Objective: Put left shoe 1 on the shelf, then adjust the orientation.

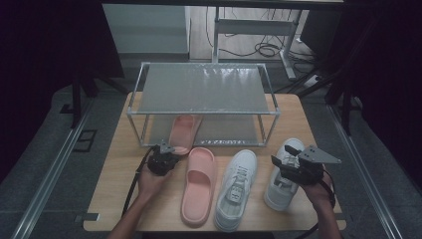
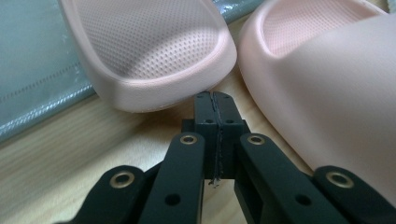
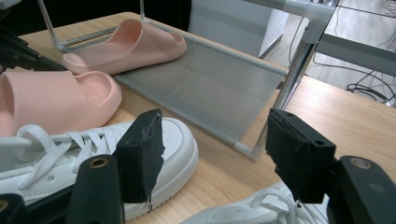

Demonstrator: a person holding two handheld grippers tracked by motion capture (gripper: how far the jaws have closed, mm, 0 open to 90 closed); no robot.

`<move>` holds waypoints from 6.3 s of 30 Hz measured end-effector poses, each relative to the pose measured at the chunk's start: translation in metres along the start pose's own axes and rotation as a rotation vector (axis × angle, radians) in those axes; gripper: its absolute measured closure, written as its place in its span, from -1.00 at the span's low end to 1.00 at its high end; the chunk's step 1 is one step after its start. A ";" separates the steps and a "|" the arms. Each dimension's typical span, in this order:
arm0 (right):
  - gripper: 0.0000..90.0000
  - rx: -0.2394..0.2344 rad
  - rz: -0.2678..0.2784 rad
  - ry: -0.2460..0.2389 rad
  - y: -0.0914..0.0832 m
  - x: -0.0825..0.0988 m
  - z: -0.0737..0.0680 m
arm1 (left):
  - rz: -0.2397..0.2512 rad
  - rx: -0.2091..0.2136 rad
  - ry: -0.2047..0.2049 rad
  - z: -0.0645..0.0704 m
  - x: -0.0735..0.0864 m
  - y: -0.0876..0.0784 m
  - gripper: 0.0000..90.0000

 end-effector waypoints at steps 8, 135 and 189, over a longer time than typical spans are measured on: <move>-0.16 0.002 0.003 0.001 -0.001 0.000 0.000 | -0.007 0.013 -0.009 -0.001 -0.012 0.012 1.00; -0.14 -0.068 -0.039 0.018 0.015 0.000 -0.017 | 0.065 0.259 0.026 0.068 0.021 -0.052 1.00; -0.13 -0.058 -0.041 0.026 0.012 0.000 -0.014 | 0.086 0.227 -0.058 0.039 0.020 -0.055 1.00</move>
Point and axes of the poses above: each handheld gripper's, and its own axes: y roughly forward along the jaws, x roughly out of its underside, z roughly to its right, the point moved 2 cm from there along y, roughly forward along the jaws, and after that the axes turned 5 degrees about -x, right-handed, at the moved point
